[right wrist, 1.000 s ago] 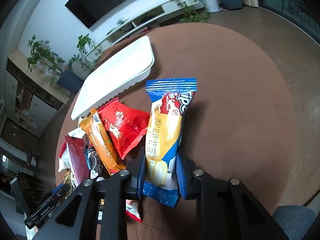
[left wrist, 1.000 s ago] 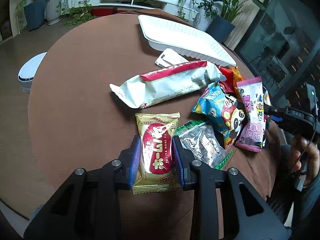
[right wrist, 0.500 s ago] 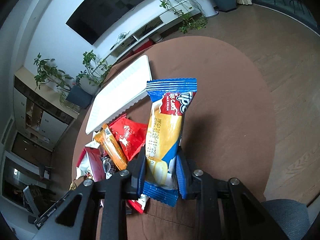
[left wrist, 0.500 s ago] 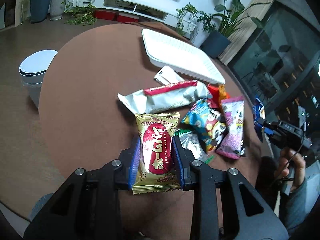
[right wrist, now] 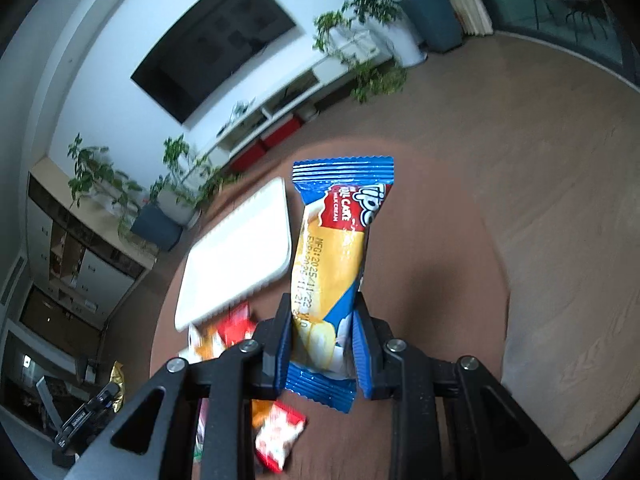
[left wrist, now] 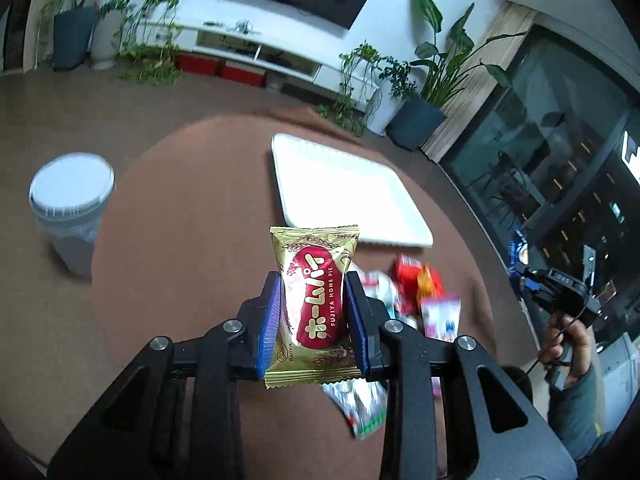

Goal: Organize snacks
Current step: 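Carry the wafer packet with the left tool while the right tool carries the cake bar to the tray, then open the left tool over the tray while the right tool releases the cake bar there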

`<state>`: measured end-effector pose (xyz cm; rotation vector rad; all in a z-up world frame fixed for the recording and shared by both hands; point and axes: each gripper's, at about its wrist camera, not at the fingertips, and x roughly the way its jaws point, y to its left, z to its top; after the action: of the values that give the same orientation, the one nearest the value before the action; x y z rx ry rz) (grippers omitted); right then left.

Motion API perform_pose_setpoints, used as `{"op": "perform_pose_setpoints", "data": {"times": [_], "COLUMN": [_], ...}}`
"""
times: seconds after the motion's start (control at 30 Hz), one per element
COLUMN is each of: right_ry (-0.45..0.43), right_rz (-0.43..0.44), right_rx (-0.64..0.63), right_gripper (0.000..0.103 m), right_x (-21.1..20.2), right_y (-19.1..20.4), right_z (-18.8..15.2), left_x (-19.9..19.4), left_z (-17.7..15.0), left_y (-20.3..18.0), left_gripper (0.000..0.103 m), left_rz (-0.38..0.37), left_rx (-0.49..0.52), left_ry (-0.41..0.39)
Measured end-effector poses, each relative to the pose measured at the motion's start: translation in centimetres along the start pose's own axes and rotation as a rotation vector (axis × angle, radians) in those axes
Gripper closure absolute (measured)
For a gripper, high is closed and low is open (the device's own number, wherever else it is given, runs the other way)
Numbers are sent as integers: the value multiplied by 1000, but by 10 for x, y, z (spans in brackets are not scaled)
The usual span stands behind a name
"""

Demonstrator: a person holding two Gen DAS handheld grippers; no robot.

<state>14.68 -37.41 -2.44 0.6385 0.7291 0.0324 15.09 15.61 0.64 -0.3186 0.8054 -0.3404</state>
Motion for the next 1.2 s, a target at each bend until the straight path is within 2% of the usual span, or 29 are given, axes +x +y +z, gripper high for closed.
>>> {"op": "perform_pose_setpoints", "data": {"times": [0.1,0.2,0.33,0.47,0.57,0.8,0.97,1.2], "right_ry": [-19,3,92,205,276,356,383,383], "right_rz": [1,19,40,20,-9,-84,-139,-138], "right_rx": [-46,-120,-243,-332,-400,-459,-492,-492], "right_gripper": [74,74,74,74,74,74,74,73], "right_x": [8,29,79,143,184,235,248,248], "right_y": [18,46,91,122,135,131,120,122], "right_z": [32,53,68,70,64,47,39,39], "left_x": [10,31,78,128,165,236,260,282], "left_z": [35,72,108,125,123,110,103,96], "left_y": [0,-5,-27,-40,-44,-32,-26,-28], "left_gripper": [75,75,74,74,74,74,74,74], "left_rz": [0,3,20,37,55,106,121,146], "left_rx": [20,50,121,157,160,160,145,156], "left_ry": [-8,5,55,127,185,276,301,325]}}
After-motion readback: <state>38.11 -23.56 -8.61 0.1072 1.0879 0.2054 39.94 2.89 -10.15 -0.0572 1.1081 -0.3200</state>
